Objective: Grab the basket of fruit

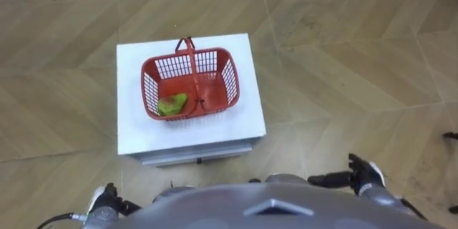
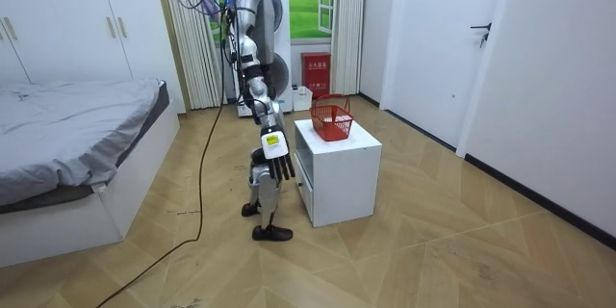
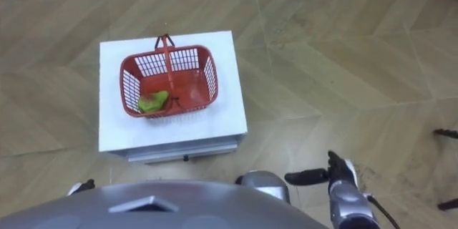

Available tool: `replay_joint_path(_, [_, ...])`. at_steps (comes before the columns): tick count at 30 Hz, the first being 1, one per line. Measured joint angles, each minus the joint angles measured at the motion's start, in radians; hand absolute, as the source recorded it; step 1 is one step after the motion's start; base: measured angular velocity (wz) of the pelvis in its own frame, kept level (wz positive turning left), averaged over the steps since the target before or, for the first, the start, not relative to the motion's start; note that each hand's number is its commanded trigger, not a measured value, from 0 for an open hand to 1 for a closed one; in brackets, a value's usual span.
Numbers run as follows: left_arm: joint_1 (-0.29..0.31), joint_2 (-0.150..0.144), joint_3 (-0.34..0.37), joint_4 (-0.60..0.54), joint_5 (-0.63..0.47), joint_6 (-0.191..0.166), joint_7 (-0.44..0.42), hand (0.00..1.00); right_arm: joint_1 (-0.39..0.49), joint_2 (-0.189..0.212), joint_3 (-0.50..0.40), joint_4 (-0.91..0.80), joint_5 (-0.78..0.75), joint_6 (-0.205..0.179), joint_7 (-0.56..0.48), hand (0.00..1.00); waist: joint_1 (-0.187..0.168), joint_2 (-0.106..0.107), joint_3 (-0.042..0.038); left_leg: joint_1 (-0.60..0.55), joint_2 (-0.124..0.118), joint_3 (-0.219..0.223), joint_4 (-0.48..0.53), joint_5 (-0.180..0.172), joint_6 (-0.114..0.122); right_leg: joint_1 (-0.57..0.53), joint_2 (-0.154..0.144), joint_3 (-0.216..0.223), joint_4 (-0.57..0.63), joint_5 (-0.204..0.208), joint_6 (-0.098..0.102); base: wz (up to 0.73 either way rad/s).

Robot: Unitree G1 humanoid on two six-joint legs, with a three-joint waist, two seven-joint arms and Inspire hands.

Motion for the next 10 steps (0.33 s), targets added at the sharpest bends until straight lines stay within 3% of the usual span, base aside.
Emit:
replay_joint_path(3, [0.002,-0.019,0.017,0.011,0.011,0.023,-0.02,0.0,-0.002,0.0,0.0,0.079,-0.081,0.032,0.015,0.0,0.002,0.01,0.0036,0.001,0.0,-0.002,0.002,-0.003,0.0,0.002,0.0,-0.007,0.002,-0.001,-0.001,0.0])
replay_joint_path(10, [0.023,-0.033,0.015,0.01,0.02,0.075,-0.076,0.0,0.0,0.003,0.004,0.144,-0.193,0.142,0.078,0.0,0.013,0.004,0.0025,0.002,0.001,-0.007,0.004,-0.003,-0.001,0.001,0.0,-0.013,0.005,-0.01,-0.004,0.0])
